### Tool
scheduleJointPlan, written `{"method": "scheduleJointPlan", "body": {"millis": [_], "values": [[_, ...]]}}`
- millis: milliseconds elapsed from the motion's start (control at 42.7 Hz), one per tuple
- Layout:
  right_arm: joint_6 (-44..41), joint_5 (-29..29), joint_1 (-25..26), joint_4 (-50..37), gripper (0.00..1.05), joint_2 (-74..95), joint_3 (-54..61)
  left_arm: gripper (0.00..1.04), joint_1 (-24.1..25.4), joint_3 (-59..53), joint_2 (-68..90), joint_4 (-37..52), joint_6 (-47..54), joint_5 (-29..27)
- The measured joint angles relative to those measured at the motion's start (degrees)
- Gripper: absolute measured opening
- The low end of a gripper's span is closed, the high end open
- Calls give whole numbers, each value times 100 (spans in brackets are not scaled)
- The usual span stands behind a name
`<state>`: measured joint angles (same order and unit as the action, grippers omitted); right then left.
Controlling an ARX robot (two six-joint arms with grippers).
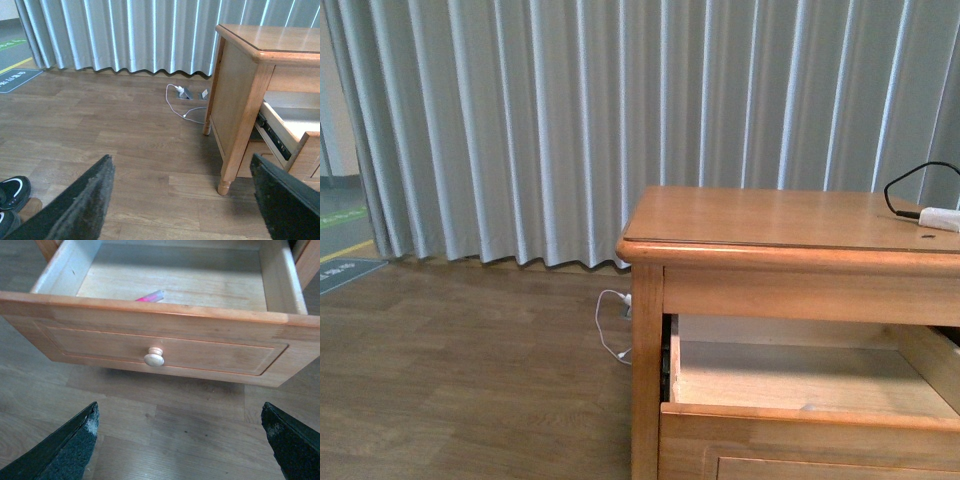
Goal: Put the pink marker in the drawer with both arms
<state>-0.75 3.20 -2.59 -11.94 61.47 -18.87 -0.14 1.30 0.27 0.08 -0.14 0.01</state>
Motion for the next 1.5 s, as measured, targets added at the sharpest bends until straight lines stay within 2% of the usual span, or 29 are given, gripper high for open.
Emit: {"method": "scheduleJointPlan", "body": {"millis": [70,94,351,585,1264,1498], "values": [[-28,11,-35,-702,96,1078,-232,98,0,0,0,0,0,0],[-26,13,-44,-804,96,1246,-278,100,0,0,0,0,4,0],[68,-319,-175,-2004,96,3644,-1228,98,0,0,0,0,2,0],[278,-658,-223,-2485,96,4656,-2002,98,0,0,0,0,2,0],[706,-1377,-352,-2354,96,6577,-4907,98,0,0,0,0,2,0],[669,-1401,-352,-2306,96,6839,-5235,98,0,0,-2,0,2,0]]}}
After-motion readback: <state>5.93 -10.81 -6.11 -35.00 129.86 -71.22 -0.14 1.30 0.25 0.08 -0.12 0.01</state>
